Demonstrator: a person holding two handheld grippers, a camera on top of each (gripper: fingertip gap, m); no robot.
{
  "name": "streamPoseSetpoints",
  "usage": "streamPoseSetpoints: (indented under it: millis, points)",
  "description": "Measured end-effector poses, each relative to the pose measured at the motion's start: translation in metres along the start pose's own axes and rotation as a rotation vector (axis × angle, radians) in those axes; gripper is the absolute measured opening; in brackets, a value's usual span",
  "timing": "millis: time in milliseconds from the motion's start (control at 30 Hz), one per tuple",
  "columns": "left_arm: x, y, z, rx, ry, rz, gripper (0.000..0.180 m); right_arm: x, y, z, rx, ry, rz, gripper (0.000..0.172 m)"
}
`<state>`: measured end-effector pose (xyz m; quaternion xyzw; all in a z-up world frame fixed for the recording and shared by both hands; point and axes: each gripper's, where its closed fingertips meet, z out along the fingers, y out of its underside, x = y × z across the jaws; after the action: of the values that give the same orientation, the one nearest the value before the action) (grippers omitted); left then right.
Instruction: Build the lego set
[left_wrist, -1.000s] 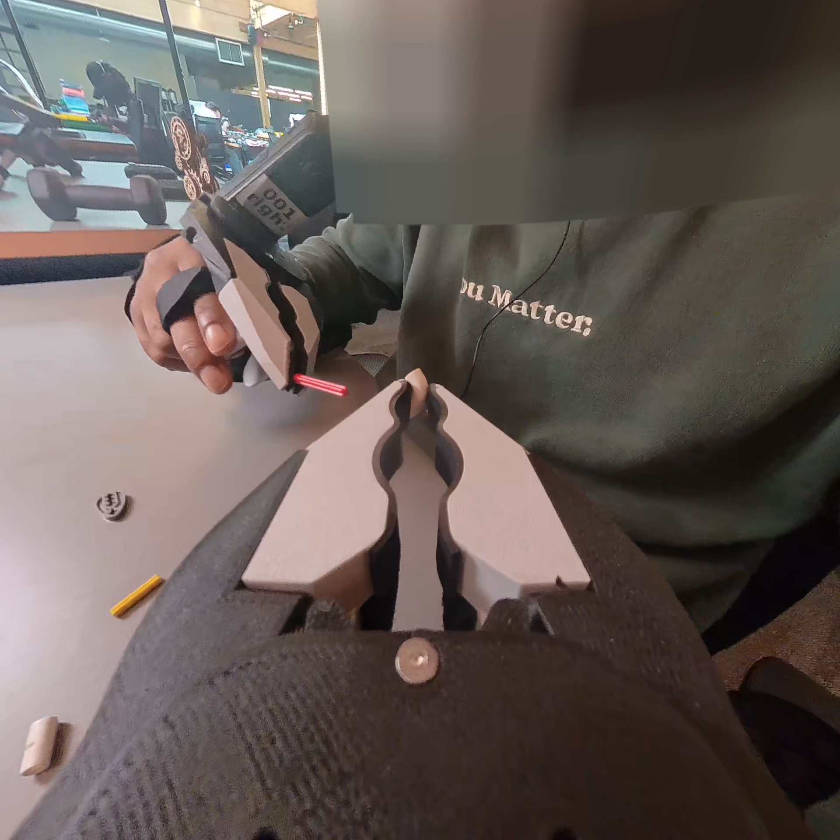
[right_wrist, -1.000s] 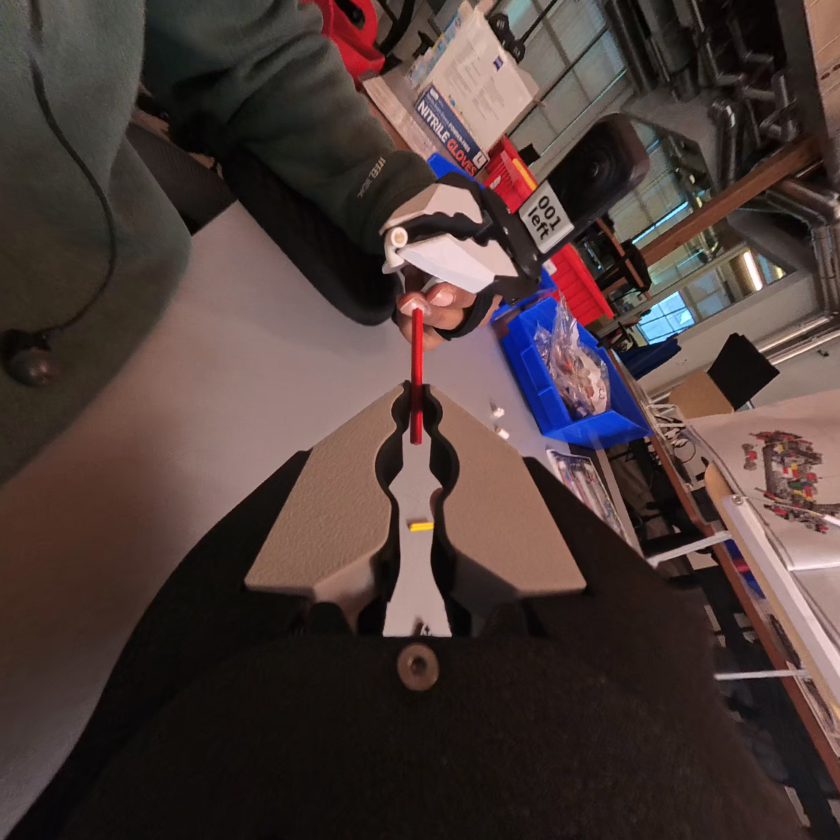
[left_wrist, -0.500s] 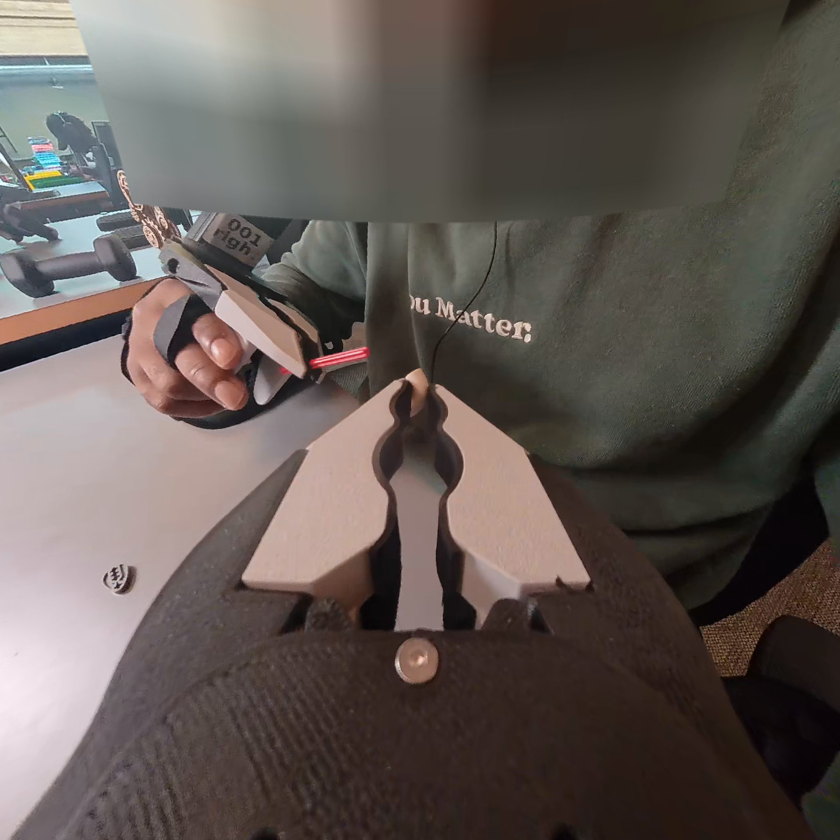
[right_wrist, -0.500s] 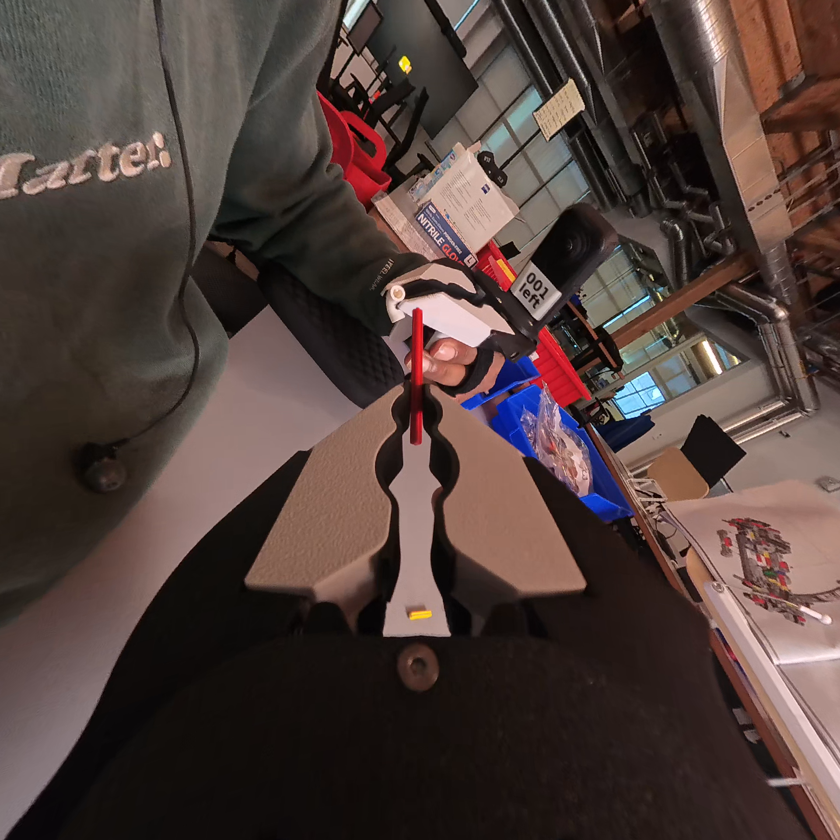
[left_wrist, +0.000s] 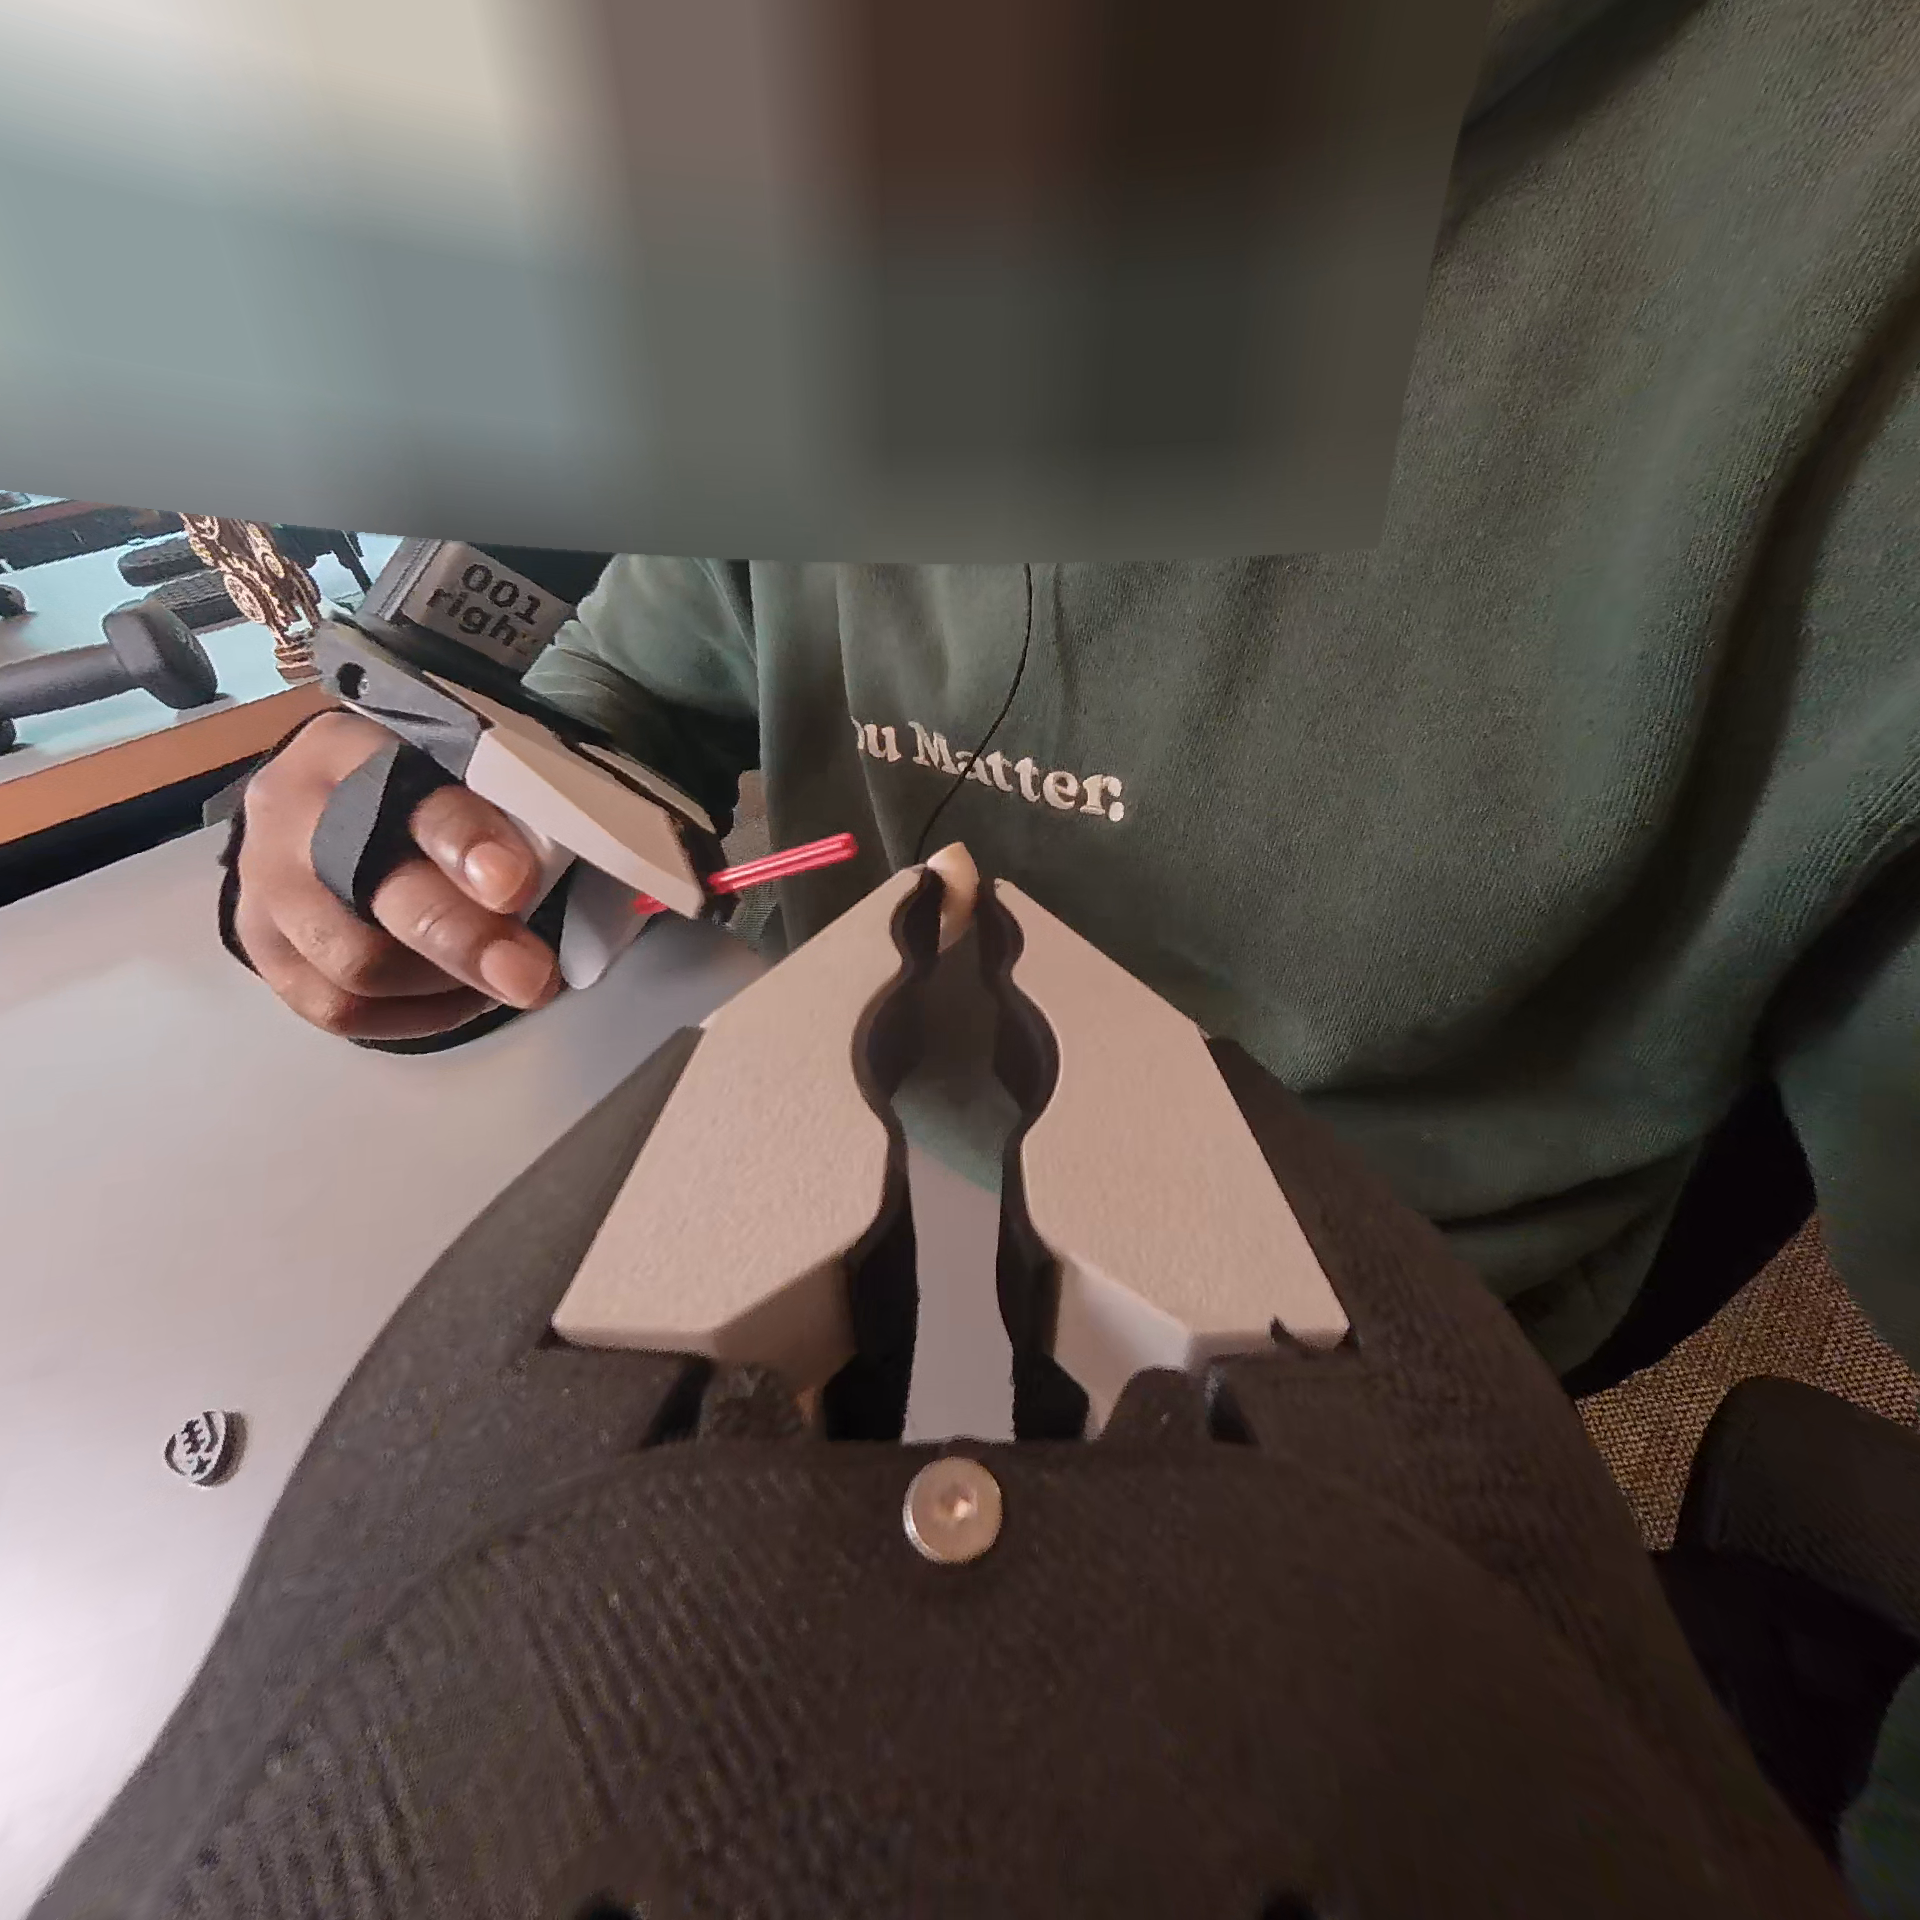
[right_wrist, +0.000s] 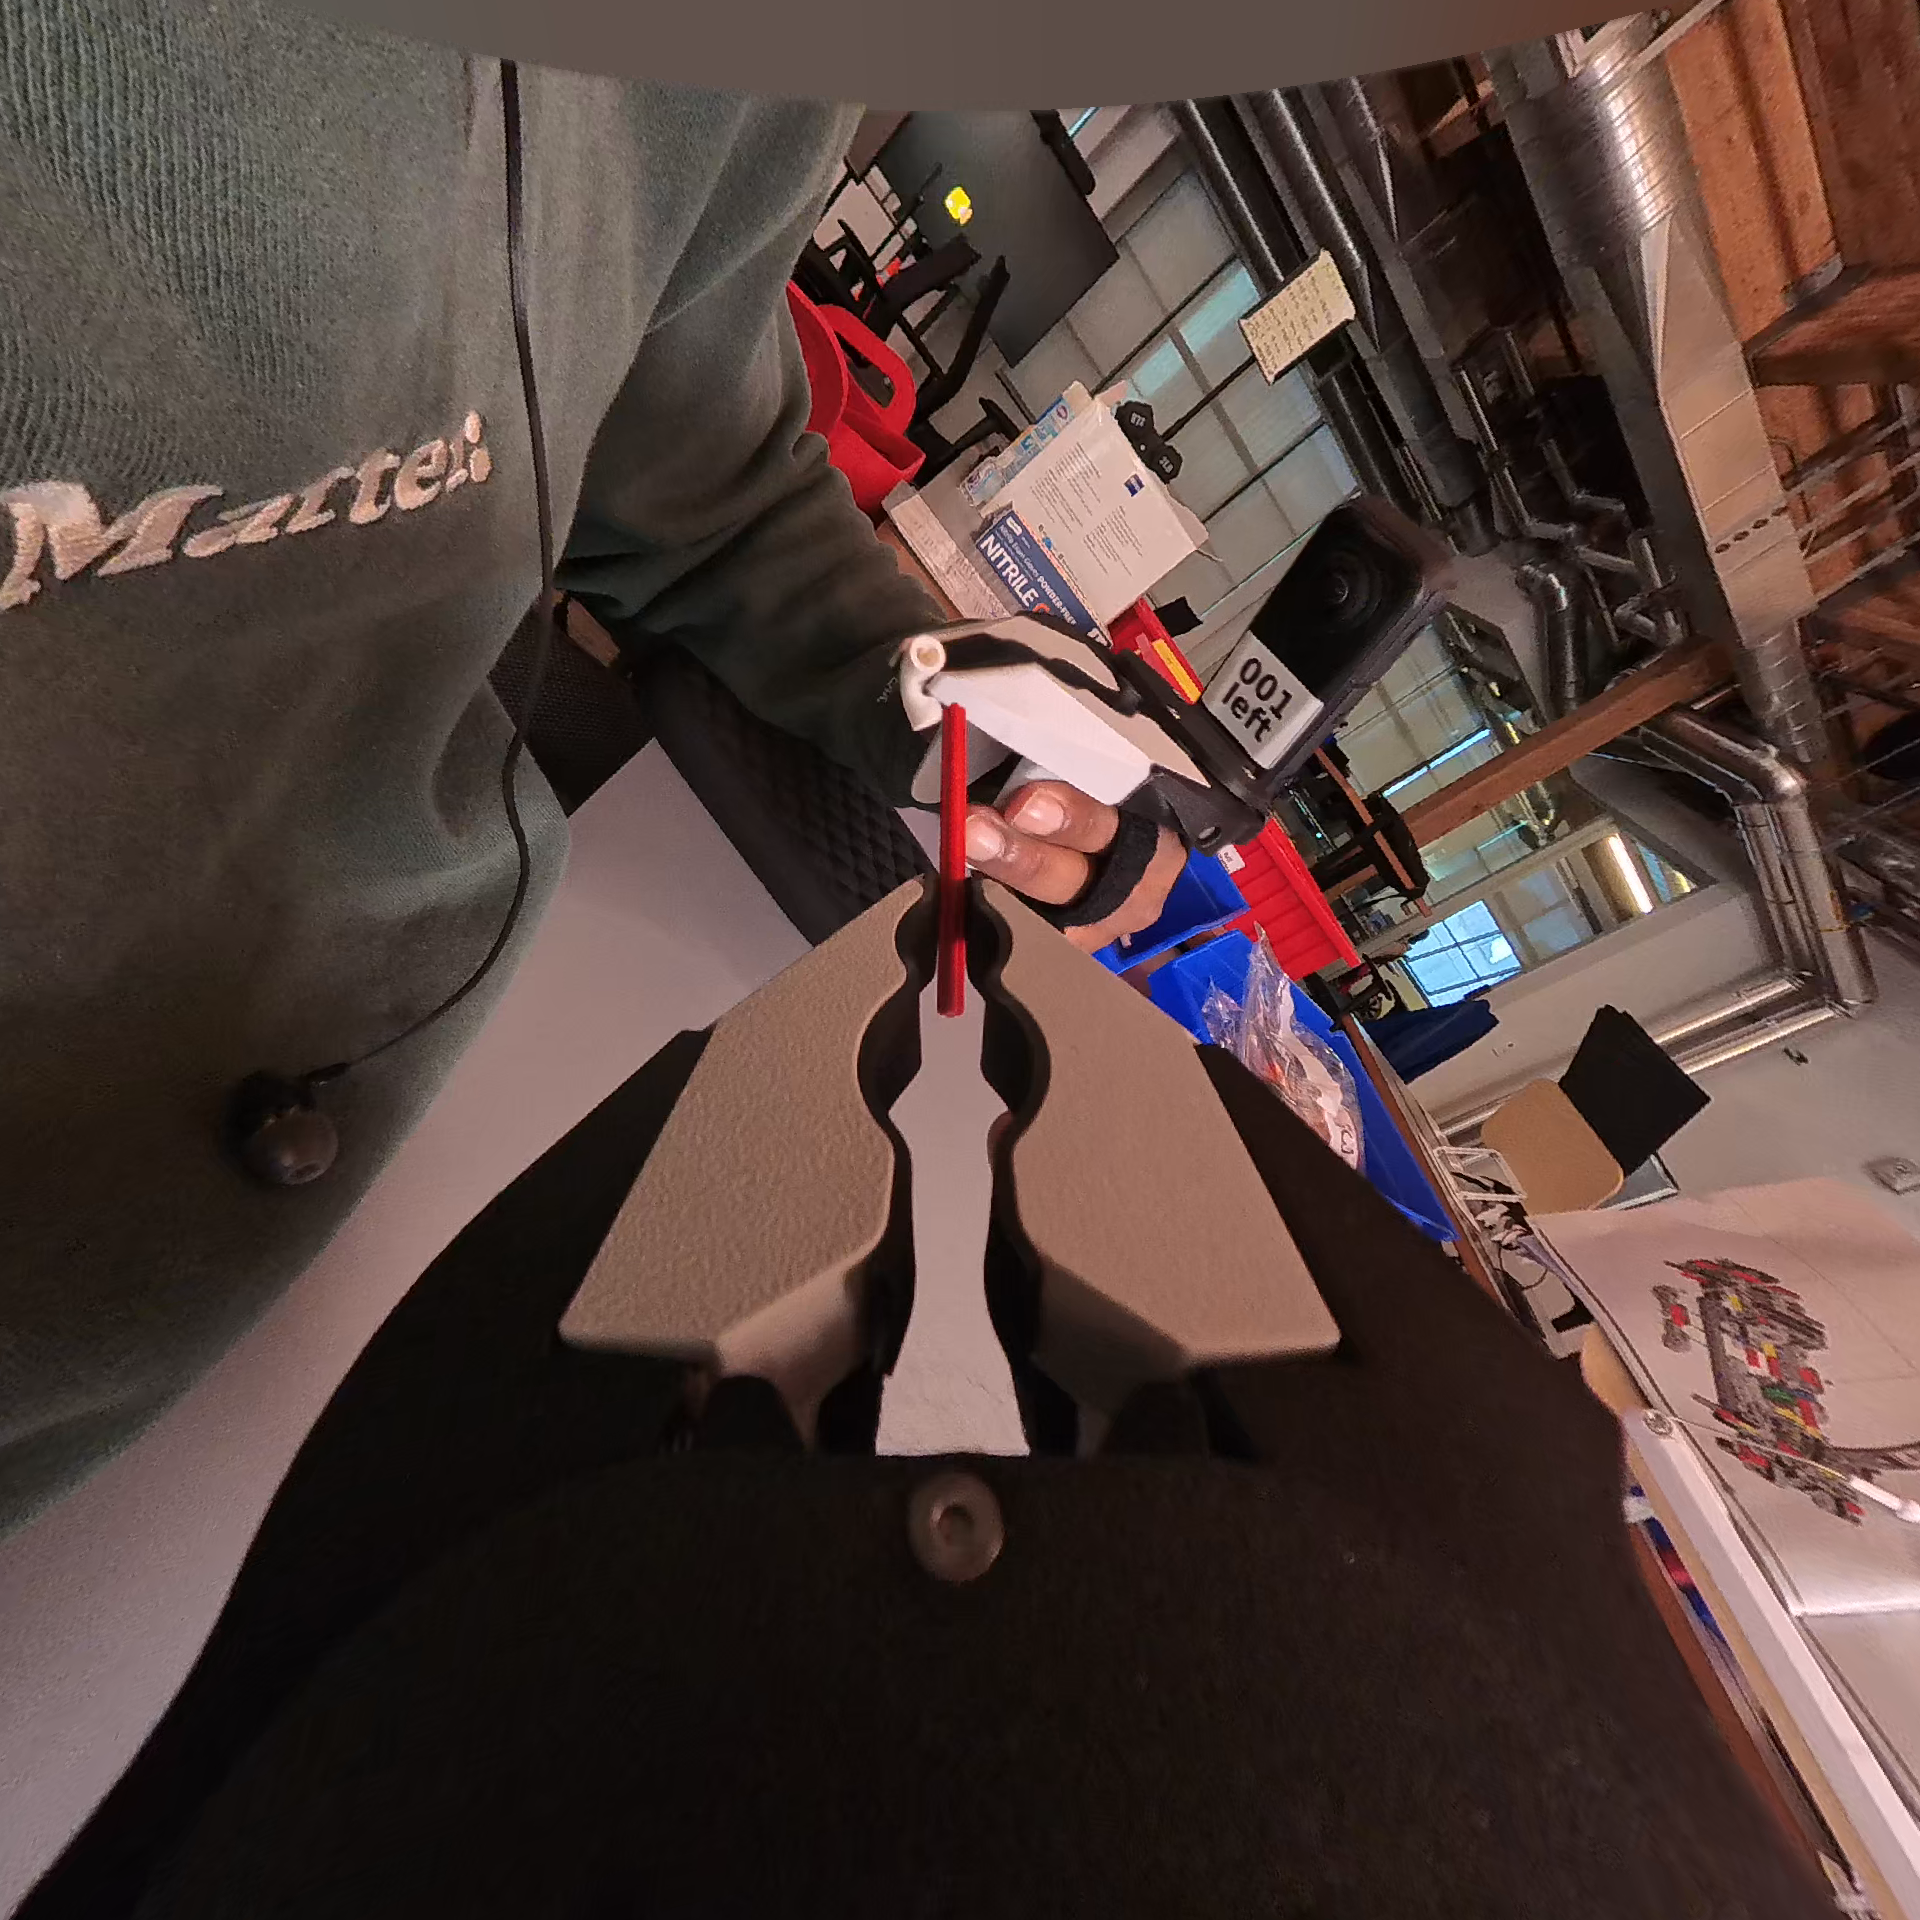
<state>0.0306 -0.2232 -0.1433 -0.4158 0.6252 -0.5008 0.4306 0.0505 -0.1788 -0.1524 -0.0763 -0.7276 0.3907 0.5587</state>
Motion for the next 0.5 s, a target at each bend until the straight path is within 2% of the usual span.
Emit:
streamPoseSetpoints:
  millis: [367, 500]
  points:
    - [-0.001, 0.005, 0.000, -0.027, -0.013, -0.001, 0.005, -0.003, 0.000, 0.003, -0.002, -0.009, 0.001, 0.001]
    - [-0.009, 0.017, 0.001, -0.086, -0.048, -0.040, 0.005, -0.005, 0.008, 0.004, -0.033, -0.016, -0.004, 0.001]
